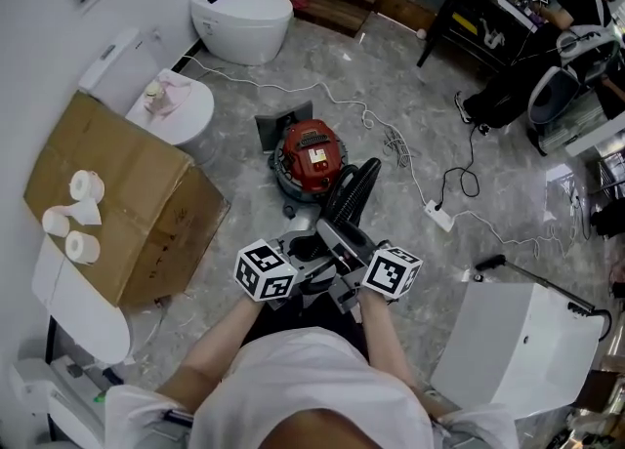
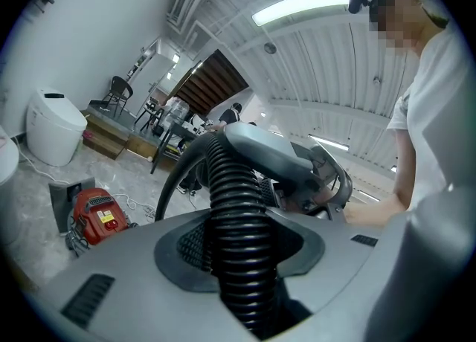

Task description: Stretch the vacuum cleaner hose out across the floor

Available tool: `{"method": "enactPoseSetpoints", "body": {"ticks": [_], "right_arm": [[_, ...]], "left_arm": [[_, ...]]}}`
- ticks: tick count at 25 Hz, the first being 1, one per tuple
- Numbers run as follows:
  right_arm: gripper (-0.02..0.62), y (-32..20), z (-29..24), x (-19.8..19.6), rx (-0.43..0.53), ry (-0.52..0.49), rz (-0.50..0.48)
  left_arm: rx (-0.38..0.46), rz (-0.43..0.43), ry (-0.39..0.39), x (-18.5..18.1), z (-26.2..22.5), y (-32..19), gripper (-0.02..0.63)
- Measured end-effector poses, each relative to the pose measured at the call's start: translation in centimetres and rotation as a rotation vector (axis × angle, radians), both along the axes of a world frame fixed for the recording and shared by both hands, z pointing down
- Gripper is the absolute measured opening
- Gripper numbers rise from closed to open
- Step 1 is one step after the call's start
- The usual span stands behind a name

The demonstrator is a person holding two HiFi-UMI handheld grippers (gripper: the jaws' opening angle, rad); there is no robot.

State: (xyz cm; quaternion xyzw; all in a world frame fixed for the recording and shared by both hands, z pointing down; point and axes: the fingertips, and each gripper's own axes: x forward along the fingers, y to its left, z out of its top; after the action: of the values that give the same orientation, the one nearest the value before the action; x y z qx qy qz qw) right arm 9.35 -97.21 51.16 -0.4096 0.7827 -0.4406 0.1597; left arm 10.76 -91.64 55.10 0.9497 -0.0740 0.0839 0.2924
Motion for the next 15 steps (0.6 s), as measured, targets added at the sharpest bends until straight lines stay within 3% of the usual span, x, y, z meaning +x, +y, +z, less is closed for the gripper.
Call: {"method": "enactPoseSetpoints", "body": {"ticks": [15], "right_arm": [[0.207, 6.5, -0.2, 1.7, 0.007, -0.016, 0.000]], "left_arm": [[0.024, 0.010, -0.024, 1.6, -0.2, 6.5, 0.163]]}}
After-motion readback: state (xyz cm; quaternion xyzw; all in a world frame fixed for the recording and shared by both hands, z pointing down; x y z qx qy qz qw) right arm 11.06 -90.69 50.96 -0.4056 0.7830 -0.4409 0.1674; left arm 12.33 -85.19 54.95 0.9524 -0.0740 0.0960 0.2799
